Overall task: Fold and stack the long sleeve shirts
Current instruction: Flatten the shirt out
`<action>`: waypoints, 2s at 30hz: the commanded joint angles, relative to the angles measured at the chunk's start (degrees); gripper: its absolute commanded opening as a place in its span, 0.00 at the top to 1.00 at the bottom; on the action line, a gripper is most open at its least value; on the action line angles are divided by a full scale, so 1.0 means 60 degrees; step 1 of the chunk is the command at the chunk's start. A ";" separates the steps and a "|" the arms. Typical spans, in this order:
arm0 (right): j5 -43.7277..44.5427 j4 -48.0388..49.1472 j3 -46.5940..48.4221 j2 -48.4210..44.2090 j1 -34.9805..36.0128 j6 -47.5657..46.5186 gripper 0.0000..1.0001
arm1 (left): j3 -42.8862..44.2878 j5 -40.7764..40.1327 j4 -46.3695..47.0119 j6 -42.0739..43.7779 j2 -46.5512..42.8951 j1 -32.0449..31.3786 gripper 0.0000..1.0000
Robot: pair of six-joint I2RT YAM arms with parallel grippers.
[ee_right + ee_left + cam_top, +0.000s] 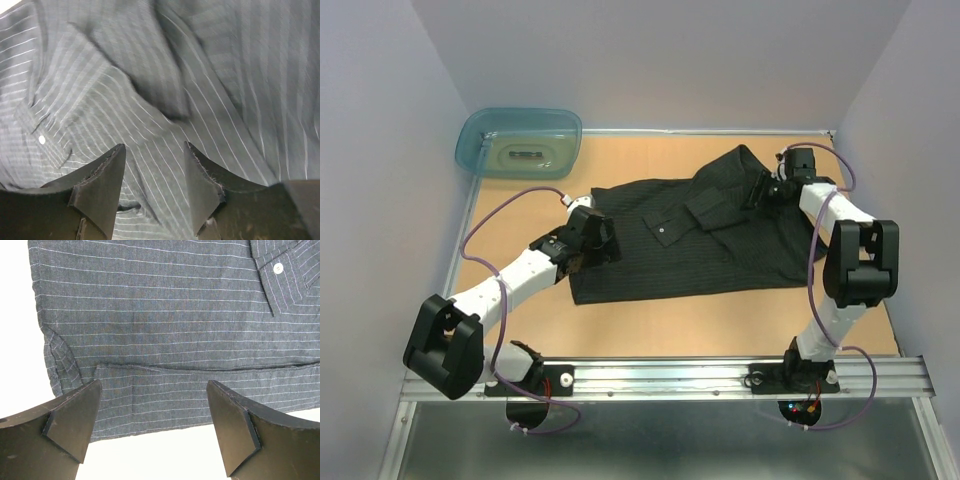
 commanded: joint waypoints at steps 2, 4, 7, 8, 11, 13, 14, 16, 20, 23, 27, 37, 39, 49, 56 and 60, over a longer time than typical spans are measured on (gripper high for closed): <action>-0.1443 0.0979 0.1192 0.0471 0.0081 -0.2292 0.44 | -0.0119 0.0074 0.0032 0.0118 -0.0252 -0.0060 0.01; -0.1765 0.1009 0.1514 0.0881 0.0125 -0.2658 0.44 | -0.0104 0.0060 0.0032 0.0191 -0.0223 -0.0060 0.01; -0.2249 0.1023 0.2055 0.1451 0.0213 -0.2967 0.44 | -0.0104 0.0031 0.0017 0.0309 -0.0208 -0.0074 0.01; -0.2366 0.1023 0.2173 0.1613 0.0227 -0.3200 0.44 | -0.0090 -0.0013 0.0002 0.0323 -0.0179 -0.0075 0.01; -0.2747 0.0994 0.2671 0.2083 0.0257 -0.3466 0.44 | -0.0075 -0.0013 0.0002 0.0338 -0.0150 -0.0060 0.01; -0.3026 0.0994 0.2978 0.2317 0.0489 -0.3845 0.44 | -0.0089 0.0030 0.0031 0.0309 -0.0077 -0.0075 0.01; -0.3085 0.0994 0.3067 0.2391 0.0549 -0.3890 0.44 | -0.0089 0.0045 0.0032 0.0309 -0.0047 -0.0075 0.01; -0.3246 0.0994 0.3214 0.2581 0.0637 -0.3978 0.44 | -0.0090 0.0060 0.0032 0.0323 0.0011 -0.0075 0.01; -0.3246 0.0994 0.3493 0.3094 0.0813 -0.4139 0.44 | -0.0075 0.0060 0.0017 0.0353 0.0114 -0.0075 0.01; -0.3290 0.0994 0.3654 0.3387 0.0872 -0.4183 0.44 | -0.0104 0.0074 0.0017 0.0338 0.0099 -0.0075 0.01; -0.3217 0.0979 0.3844 0.3695 0.0887 -0.4271 0.44 | -0.0177 0.0104 0.0017 0.0309 0.0114 -0.0075 0.01; -0.2132 0.0965 0.3874 0.3783 0.0931 -0.4564 0.36 | -0.0294 0.0119 0.0017 0.0265 0.0085 -0.0075 0.01; -0.2308 0.0950 0.3874 0.3827 0.0974 -0.4608 0.34 | -0.0338 0.0133 0.0032 0.0265 0.0070 -0.0075 0.01; -0.3290 0.0701 0.3830 0.3740 0.1165 -0.4813 0.80 | -0.0411 0.0133 0.0032 0.0250 0.0055 -0.0089 0.01; -0.2925 0.0613 0.3611 0.2995 0.1253 -0.4887 0.99 | -0.0485 0.0118 0.0032 0.0192 -0.0105 -0.0089 0.01; -0.2427 0.0642 0.3391 0.2044 0.1311 -0.4770 1.00 | -0.0339 0.0177 0.0032 0.0119 -0.0150 -0.0089 0.01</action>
